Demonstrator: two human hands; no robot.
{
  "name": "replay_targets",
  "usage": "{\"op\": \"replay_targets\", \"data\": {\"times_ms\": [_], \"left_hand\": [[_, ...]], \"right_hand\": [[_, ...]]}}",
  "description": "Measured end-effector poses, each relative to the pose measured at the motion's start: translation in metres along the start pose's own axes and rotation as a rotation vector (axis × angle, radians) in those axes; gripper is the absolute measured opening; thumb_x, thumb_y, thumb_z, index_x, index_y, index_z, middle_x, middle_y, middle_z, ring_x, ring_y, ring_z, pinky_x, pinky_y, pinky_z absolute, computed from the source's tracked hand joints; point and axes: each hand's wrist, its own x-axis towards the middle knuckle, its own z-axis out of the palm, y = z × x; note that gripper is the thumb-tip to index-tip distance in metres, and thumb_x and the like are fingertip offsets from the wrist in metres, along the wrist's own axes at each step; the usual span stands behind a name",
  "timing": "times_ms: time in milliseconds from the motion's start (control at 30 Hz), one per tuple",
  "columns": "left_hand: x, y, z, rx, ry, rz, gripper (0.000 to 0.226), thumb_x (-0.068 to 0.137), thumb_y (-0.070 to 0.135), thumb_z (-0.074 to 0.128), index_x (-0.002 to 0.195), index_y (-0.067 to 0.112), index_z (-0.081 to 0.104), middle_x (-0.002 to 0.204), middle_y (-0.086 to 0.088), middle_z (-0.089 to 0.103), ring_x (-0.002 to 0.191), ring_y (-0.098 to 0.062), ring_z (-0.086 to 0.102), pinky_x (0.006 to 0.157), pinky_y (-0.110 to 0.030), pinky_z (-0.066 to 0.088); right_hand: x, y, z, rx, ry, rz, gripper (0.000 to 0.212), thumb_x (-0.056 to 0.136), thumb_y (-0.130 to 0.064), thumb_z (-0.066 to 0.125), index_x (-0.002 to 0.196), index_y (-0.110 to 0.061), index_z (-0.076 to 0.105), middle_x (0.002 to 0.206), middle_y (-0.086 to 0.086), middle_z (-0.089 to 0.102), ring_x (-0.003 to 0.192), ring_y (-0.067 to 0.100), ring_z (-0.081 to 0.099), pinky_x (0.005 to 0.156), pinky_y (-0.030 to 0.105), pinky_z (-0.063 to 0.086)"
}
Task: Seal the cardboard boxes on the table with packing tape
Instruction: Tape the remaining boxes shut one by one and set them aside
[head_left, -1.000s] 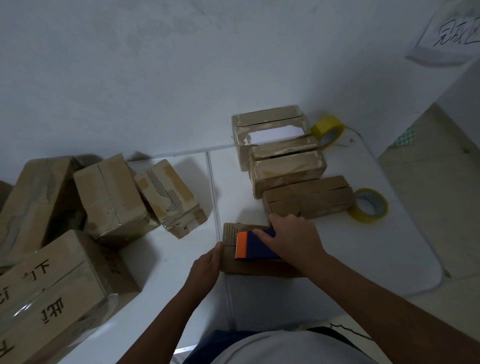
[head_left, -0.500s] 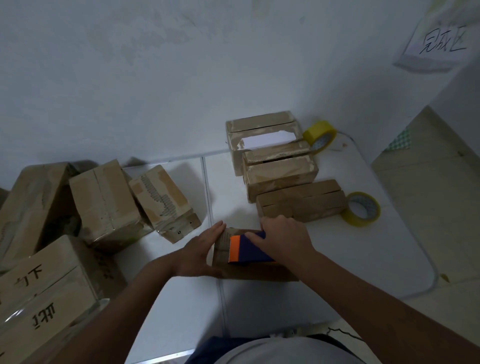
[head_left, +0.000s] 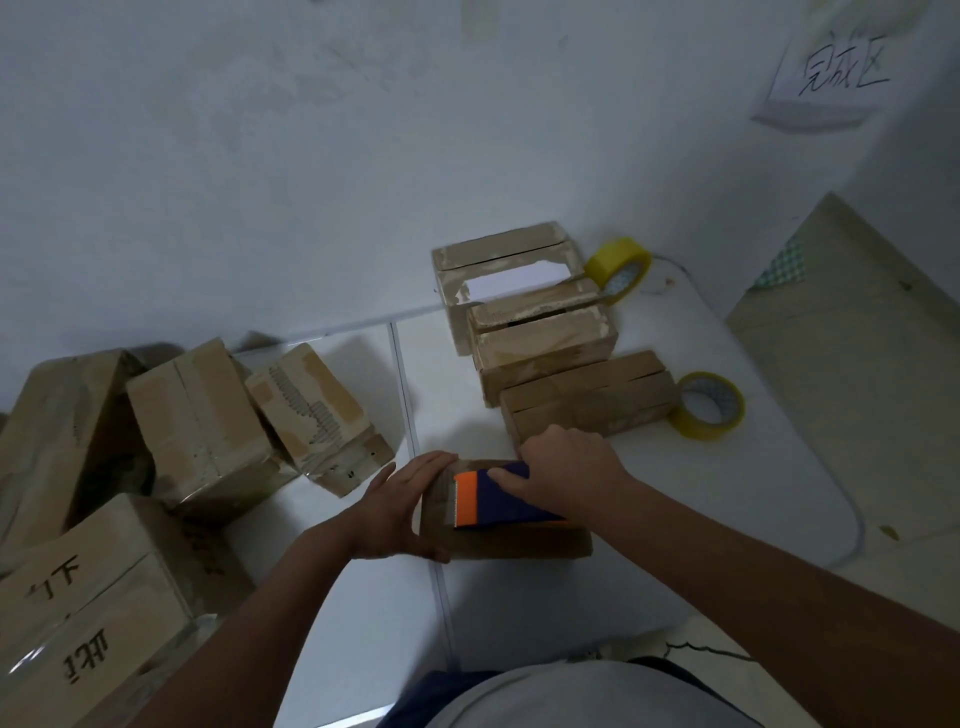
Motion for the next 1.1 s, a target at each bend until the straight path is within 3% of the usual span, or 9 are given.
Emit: {"op": "replay_targets", "data": {"times_ms": [233, 367, 533, 633, 833, 967, 1033, 1100], "left_hand": [[0.004, 0.005, 0.001, -0.015, -0.019, -0.018, 0.116, 0.062, 0.079, 0.07, 0.152, 0.044, 0.006, 0.16, 0.015, 0.015, 0.147, -0.008, 0.015, 0.121, -0.054, 0.014], [0.005, 0.003, 0.0, -0.005, 0.01, -0.034, 0.117, 0.061, 0.079, 0.072, 0.152, 0.043, 0.01, 0.159, 0.019, 0.017, 0.146, -0.004, 0.017, 0.121, -0.053, 0.016], [0.007, 0.005, -0.001, 0.008, -0.016, -0.049, 0.12, 0.059, 0.08, 0.073, 0.153, 0.04, 0.01, 0.159, 0.014, 0.018, 0.144, -0.006, 0.019, 0.12, -0.053, 0.019], [0.006, 0.005, -0.004, 0.038, -0.029, -0.057, 0.12, 0.061, 0.078, 0.072, 0.153, 0.039, 0.008, 0.161, 0.012, 0.017, 0.142, -0.003, 0.017, 0.122, -0.049, 0.017], [0.008, -0.002, -0.022, 0.11, -0.071, -0.081, 0.123, 0.055, 0.087, 0.064, 0.152, 0.042, 0.003, 0.163, 0.01, 0.014, 0.149, -0.011, 0.015, 0.122, -0.048, 0.016], [0.011, 0.013, -0.028, 0.182, -0.125, -0.148, 0.129, 0.058, 0.085, 0.064, 0.156, 0.031, -0.001, 0.165, 0.005, 0.006, 0.151, -0.019, 0.01, 0.122, -0.051, 0.014], [0.013, 0.031, -0.02, 0.17, -0.079, -0.223, 0.132, 0.055, 0.101, 0.036, 0.157, 0.025, 0.004, 0.165, 0.001, 0.006, 0.151, -0.022, 0.01, 0.122, -0.049, 0.015], [0.019, 0.049, -0.001, 0.147, 0.095, -0.328, 0.133, 0.051, 0.103, -0.001, 0.158, 0.025, 0.008, 0.166, 0.003, 0.001, 0.152, -0.022, 0.002, 0.122, -0.051, 0.008]], "right_hand": [[-0.015, 0.04, 0.005, 0.009, 0.028, -0.016, 0.066, 0.09, -0.071, 0.033, 0.08, -0.014, 0.064, 0.072, 0.001, 0.059, 0.066, 0.015, 0.058, 0.065, 0.033, 0.054], [-0.027, 0.085, 0.007, -0.013, 0.011, 0.058, 0.06, 0.09, -0.071, 0.034, 0.068, -0.018, 0.052, 0.066, -0.001, 0.047, 0.064, 0.014, 0.051, 0.057, 0.029, 0.043], [-0.028, 0.099, 0.021, -0.056, 0.06, 0.011, 0.058, 0.091, -0.07, 0.032, 0.058, -0.022, 0.038, 0.06, -0.002, 0.04, 0.055, 0.012, 0.042, 0.058, 0.03, 0.042], [-0.028, 0.1, 0.025, -0.027, 0.039, 0.046, 0.057, 0.091, -0.071, 0.03, 0.059, -0.024, 0.035, 0.063, -0.002, 0.04, 0.063, 0.015, 0.049, 0.064, 0.032, 0.046], [-0.025, 0.082, 0.024, -0.032, 0.035, 0.114, 0.06, 0.094, -0.067, 0.03, 0.075, -0.016, 0.057, 0.074, 0.001, 0.055, 0.072, 0.018, 0.057, 0.062, 0.03, 0.044], [-0.024, 0.082, 0.028, -0.023, 0.024, 0.133, 0.058, 0.094, -0.067, 0.03, 0.078, -0.017, 0.055, 0.079, 0.002, 0.055, 0.074, 0.017, 0.055, 0.064, 0.029, 0.043], [-0.026, 0.084, 0.03, 0.004, 0.014, 0.136, 0.057, 0.094, -0.067, 0.03, 0.071, -0.019, 0.049, 0.077, 0.001, 0.054, 0.072, 0.016, 0.054, 0.062, 0.029, 0.041], [-0.026, 0.084, 0.031, 0.029, 0.007, 0.143, 0.056, 0.094, -0.067, 0.03, 0.065, -0.021, 0.042, 0.07, -0.001, 0.049, 0.07, 0.016, 0.052, 0.06, 0.029, 0.04]]}}
